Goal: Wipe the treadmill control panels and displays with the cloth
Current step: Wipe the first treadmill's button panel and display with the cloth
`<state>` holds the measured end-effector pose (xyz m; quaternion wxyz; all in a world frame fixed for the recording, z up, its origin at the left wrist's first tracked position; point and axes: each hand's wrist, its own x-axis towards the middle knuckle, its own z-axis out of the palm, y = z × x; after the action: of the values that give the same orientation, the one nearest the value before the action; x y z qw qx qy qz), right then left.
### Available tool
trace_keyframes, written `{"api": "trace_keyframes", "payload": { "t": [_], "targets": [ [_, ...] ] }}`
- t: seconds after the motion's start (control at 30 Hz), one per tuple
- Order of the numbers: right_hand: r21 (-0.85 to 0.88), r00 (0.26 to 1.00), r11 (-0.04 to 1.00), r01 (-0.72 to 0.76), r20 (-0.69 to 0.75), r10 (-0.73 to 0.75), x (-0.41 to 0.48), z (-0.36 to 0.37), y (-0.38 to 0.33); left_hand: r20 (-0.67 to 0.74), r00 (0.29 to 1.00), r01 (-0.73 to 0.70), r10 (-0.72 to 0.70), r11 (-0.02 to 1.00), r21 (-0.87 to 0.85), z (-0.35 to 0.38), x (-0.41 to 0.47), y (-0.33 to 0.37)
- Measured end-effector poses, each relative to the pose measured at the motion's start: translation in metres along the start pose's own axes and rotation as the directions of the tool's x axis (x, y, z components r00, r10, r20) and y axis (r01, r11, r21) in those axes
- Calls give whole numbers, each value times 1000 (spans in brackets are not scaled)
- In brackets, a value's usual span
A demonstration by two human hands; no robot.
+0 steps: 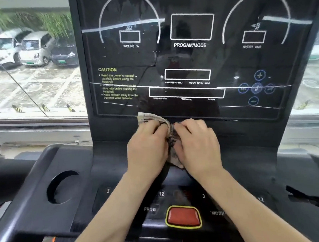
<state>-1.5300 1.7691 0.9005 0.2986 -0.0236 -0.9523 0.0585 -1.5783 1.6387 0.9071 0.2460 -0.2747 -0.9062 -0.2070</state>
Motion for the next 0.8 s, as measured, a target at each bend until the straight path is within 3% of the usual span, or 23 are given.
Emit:
{"api": "trace_keyframes", "payload": {
  "t": [0.23, 0.43, 0.6, 0.8],
  "targets": [
    [-95, 955, 950, -296, -24, 295, -46, -39, 105, 172, 947, -277, 272, 961, 8, 48, 22, 118],
    [14, 880, 881, -472, -58, 472, -52, -36, 80, 144, 941, -300, 305, 952, -54, 41, 20, 97],
    [-98, 978, 973, -208, -19, 207, -26, -14, 17, 87, 987, -136, 135, 991, 2, 8, 1, 6],
    [5, 999, 1000, 13, 49, -13, 19, 17, -62, 126, 970, 203, -210, 977, 63, -27, -13, -71]
  ]
}}
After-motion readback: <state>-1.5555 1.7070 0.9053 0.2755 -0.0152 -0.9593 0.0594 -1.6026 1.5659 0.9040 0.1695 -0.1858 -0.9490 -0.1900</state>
